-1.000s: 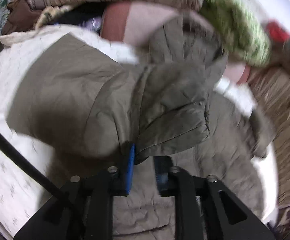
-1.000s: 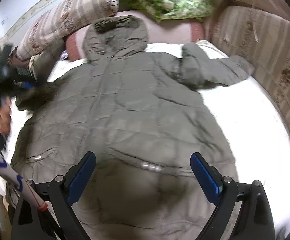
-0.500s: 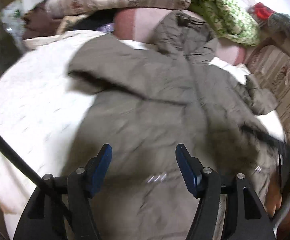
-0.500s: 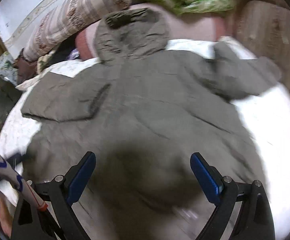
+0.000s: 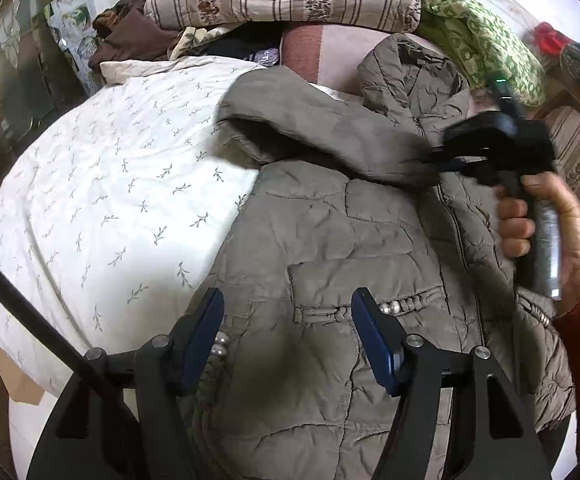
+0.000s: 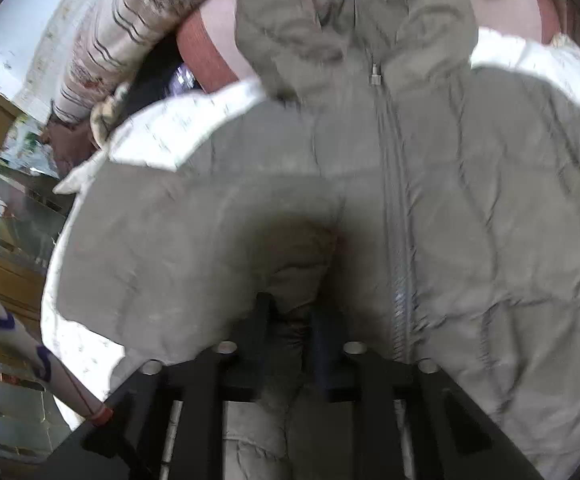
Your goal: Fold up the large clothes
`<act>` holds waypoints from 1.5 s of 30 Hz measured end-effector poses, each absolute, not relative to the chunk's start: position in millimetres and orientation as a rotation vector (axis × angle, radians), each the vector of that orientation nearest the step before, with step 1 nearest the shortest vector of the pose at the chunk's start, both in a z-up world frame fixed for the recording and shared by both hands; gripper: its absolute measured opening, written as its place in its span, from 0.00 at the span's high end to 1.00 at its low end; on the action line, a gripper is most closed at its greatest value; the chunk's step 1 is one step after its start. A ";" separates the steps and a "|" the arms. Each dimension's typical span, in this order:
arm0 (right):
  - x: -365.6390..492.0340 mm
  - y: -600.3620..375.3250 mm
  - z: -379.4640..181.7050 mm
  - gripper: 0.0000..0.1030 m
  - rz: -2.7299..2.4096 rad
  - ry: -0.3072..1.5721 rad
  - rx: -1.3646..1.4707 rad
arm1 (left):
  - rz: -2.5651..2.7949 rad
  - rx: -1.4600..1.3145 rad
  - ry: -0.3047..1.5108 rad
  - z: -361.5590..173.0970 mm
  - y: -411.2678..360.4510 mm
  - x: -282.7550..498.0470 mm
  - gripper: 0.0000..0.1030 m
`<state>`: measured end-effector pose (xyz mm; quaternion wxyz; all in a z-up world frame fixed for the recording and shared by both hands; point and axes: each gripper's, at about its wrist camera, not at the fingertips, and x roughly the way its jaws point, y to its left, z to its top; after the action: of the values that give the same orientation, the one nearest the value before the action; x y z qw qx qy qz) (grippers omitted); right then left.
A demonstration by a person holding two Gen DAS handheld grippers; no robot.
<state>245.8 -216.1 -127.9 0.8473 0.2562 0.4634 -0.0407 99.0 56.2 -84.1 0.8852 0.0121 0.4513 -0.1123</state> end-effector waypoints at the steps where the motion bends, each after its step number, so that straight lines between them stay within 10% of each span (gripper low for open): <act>1: 242.9 -222.2 -120.9 0.84 -0.116 0.966 0.509 | -0.228 0.025 0.937 -83.3 57.5 99.7 0.37; 24: 152.4 -350.1 -102.5 0.91 -0.533 0.891 0.357 | -0.228 0.072 0.922 -66.2 27.6 82.4 0.37; 29: 153.6 -315.8 -115.0 0.63 -0.453 0.911 0.319 | -0.258 0.079 0.913 -58.2 13.9 69.4 0.37; 41: 124.9 -364.3 -137.1 0.62 -0.370 0.918 0.545 | -0.251 0.150 0.890 -39.6 -6.9 41.9 0.37; 45: 72.4 -433.9 -115.9 0.45 -0.459 0.823 0.617 | -0.271 0.134 0.900 -41.3 -14.2 41.8 0.37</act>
<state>72.4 -433.9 -115.9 0.8456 0.2927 0.3899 -0.2174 41.8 -14.2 -41.3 0.8895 0.0646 0.4331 -0.1306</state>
